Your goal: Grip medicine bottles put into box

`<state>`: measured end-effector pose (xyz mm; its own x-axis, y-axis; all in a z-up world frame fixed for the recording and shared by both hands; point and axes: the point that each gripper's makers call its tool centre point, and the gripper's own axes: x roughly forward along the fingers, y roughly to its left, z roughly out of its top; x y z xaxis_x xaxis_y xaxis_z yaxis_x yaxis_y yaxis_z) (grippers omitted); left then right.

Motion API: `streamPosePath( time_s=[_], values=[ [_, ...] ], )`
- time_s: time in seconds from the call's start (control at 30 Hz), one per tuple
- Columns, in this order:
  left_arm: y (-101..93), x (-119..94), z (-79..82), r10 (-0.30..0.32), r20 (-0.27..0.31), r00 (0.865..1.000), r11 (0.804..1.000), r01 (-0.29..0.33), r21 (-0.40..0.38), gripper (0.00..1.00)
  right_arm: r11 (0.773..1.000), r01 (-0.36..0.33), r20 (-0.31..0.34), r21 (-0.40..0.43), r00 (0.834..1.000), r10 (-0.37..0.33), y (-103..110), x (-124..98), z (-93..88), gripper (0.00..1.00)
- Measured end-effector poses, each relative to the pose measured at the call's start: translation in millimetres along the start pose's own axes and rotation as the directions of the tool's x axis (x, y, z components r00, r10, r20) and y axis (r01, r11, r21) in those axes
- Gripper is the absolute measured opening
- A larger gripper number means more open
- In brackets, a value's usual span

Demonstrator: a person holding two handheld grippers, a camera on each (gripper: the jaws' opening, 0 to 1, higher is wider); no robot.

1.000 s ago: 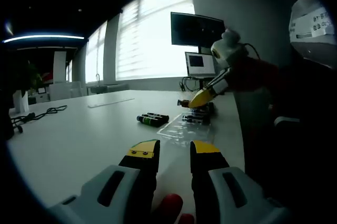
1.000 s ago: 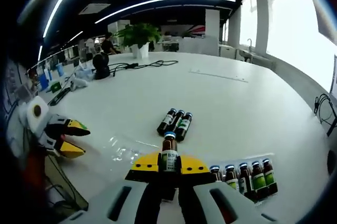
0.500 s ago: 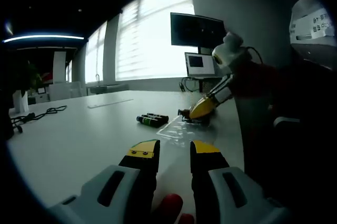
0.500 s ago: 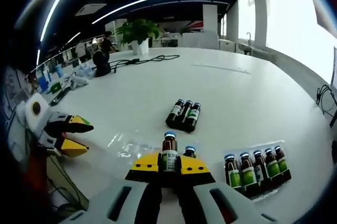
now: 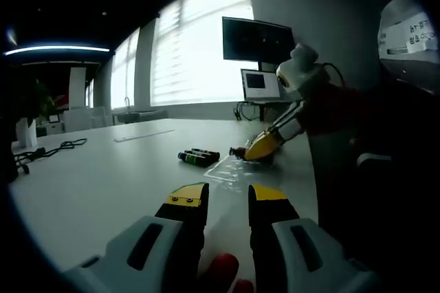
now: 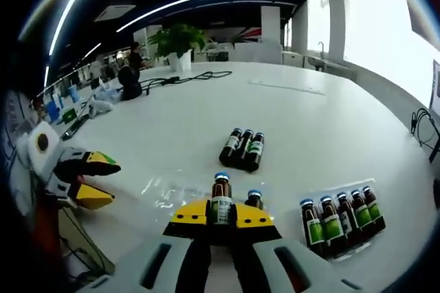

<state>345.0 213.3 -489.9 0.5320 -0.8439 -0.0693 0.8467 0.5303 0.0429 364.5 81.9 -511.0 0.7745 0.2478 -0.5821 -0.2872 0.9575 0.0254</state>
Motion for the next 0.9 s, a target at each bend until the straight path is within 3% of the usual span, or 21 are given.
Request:
streamPosePath(
  time_s=[0.2, 0.33, 0.6, 0.9],
  values=[
    [0.1, 0, 0.0, 0.000, 0.001, 1.000, 1.000, 0.000, -0.001, 0.18, 1.000, 0.008, 0.004, -0.024, 1.000, -0.008, -1, 1, -2.1, 0.08],
    [0.1, 0, -0.2, 0.000, 0.000, 1.000, 1.000, 0.000, 0.000, 0.18, 0.999, 0.018, 0.024, -0.034, 1.000, -0.018, -3, 0, 1.0, 0.13],
    [0.4, -1, -0.6, 0.002, -0.001, 1.000, 1.000, -0.002, 0.001, 0.18, 0.999, 0.003, 0.065, -0.044, 0.998, 0.000, -8, -7, 10.3, 0.08],
    [0.9, 0, -0.8, 0.003, -0.003, 1.000, 1.000, -0.003, 0.001, 0.17, 0.997, -0.039, 0.042, -0.064, 0.998, 0.041, -16, -12, 8.4, 0.04]
  ],
)
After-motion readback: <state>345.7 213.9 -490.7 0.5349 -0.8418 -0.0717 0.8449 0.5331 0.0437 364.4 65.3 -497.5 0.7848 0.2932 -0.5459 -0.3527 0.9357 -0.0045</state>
